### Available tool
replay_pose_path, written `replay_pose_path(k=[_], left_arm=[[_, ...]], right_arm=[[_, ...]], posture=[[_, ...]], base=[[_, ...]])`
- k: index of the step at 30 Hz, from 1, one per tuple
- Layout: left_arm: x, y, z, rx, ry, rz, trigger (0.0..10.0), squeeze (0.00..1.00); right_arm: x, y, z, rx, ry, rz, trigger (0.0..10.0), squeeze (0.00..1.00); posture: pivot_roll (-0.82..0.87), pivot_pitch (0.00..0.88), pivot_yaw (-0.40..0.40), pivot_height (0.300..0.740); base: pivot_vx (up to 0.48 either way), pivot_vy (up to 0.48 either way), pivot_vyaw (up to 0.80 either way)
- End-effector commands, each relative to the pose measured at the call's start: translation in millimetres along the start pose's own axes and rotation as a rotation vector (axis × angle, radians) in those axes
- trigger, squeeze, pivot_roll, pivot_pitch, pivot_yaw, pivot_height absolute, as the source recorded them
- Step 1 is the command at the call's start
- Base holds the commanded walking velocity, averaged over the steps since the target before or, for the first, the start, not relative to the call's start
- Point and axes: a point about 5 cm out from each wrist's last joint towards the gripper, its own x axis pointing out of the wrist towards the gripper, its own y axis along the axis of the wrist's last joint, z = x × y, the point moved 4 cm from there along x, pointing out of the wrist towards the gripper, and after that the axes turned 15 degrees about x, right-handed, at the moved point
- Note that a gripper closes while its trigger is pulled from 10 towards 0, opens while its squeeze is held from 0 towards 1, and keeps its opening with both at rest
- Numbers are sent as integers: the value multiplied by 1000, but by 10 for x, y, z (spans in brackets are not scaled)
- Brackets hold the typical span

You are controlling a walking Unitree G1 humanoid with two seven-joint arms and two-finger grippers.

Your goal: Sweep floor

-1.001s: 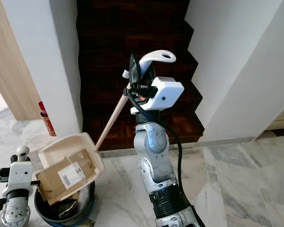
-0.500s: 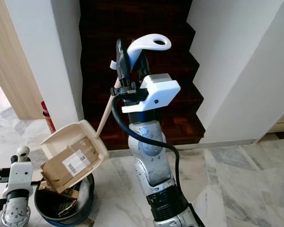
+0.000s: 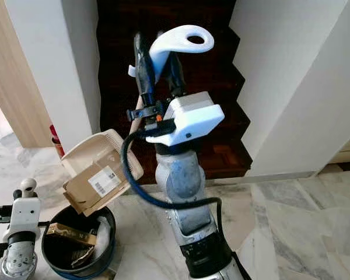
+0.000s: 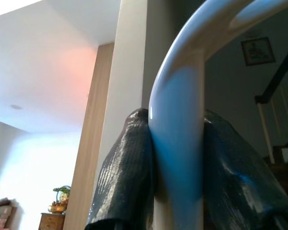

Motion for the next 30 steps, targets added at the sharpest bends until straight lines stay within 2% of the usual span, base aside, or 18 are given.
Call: replay_pose_path(k=[1, 9, 16, 25, 30], left_arm=[[40, 59, -15, 8, -2, 35, 10000, 0], [45, 67, -4, 6, -4, 36, 10000, 0], [56, 75, 1, 5, -4, 39, 10000, 0], [68, 87, 5, 3, -3, 43, 10000, 0], [70, 89, 5, 2, -1, 43, 10000, 0]], right_arm=[[48, 261, -142, 1, 43, 127, 10000, 0], [10, 329, -239, -68, 108, 153, 10000, 0], [28, 378, -224, -63, 85, 166, 10000, 0], [47, 474, -321, -100, 133, 206, 10000, 0], [37, 340, -389, -27, 171, 114, 10000, 0]], posture=[[133, 0, -61, 740], [128, 0, -59, 740], [128, 0, -59, 740], [129, 0, -61, 740], [131, 0, -61, 740]], base=[[0, 0, 0], [0, 0, 0], [0, 0, 0], [0, 0, 0], [0, 0, 0]])
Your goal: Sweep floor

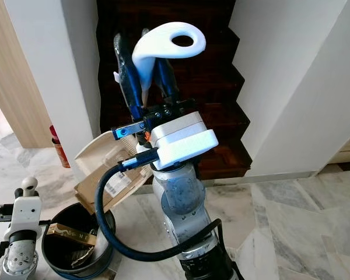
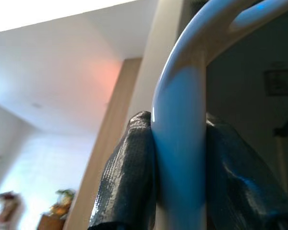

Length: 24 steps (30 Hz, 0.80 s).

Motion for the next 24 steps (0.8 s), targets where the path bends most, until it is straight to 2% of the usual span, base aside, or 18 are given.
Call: replay_pose_path(k=[1, 14, 22, 24], left_arm=[[50, 78, -10, 7, 3, 35, 10000, 0], [49, 78, -10, 6, 5, 36, 10000, 0], [51, 78, -11, 6, 8, 35, 10000, 0], [50, 77, -7, 6, 7, 34, 10000, 0]], right_arm=[[76, 214, -74, 31, 22, 100, 10000, 0], [90, 254, -9, 9, -19, 124, 10000, 0], [90, 261, -18, -5, -9, 128, 10000, 0], [89, 278, -75, -37, 26, 142, 10000, 0]], posture=[[131, 0, -61, 740], [130, 0, -64, 740], [132, 0, -67, 740], [131, 0, -66, 740]], base=[[0, 0, 0], [0, 0, 0], [0, 0, 0], [0, 0, 0]])
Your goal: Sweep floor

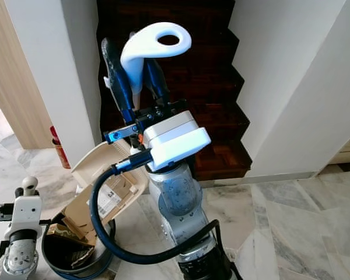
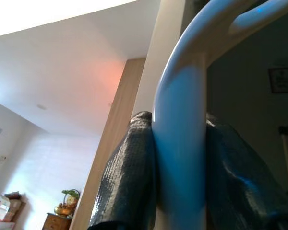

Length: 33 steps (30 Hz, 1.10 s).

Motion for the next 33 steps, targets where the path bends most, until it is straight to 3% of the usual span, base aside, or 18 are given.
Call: replay_pose_path(k=[1, 20, 33], left_arm=[[41, 66, -6, 7, 5, 31, 10000, 0], [41, 57, -7, 7, 6, 28, 10000, 0], [42, 63, 0, 6, 6, 30, 10000, 0]], right_arm=[[91, 267, -46, -7, 13, 133, 10000, 0], [103, 172, -4, 53, -9, 77, 10000, 0], [116, 240, 29, -29, -17, 116, 10000, 0]], posture=[[135, 0, -67, 740], [134, 0, -70, 740], [133, 0, -70, 740]], base=[[0, 0, 0], [0, 0, 0], [0, 0, 0]])
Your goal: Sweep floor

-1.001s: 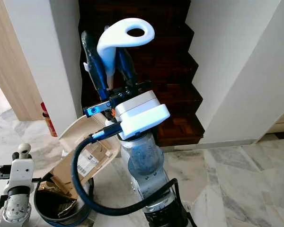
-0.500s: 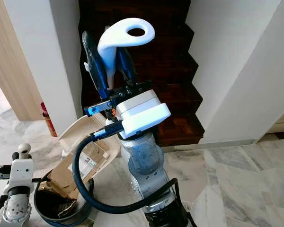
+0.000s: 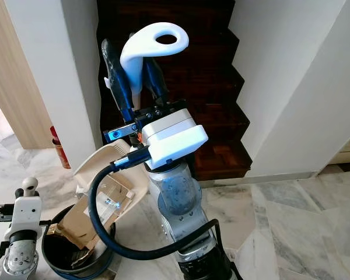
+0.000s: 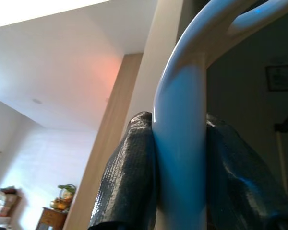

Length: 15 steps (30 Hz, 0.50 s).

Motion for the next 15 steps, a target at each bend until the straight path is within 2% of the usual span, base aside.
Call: replay_pose_path(k=[1, 5, 15], left_arm=[[47, 80, -8, 5, 9, 36, 10000, 0], [49, 80, -9, 5, 10, 37, 10000, 0], [55, 85, -8, 5, 9, 37, 10000, 0]], right_arm=[[112, 272, -28, -17, 11, 139, 10000, 0], [114, 305, -32, -52, 15, 160, 10000, 0], [108, 245, 10, -54, -2, 131, 10000, 0]], posture=[[133, 0, -70, 740], [134, 0, -71, 740], [135, 0, -71, 740]], base=[[0, 0, 0], [0, 0, 0], [0, 0, 0]])
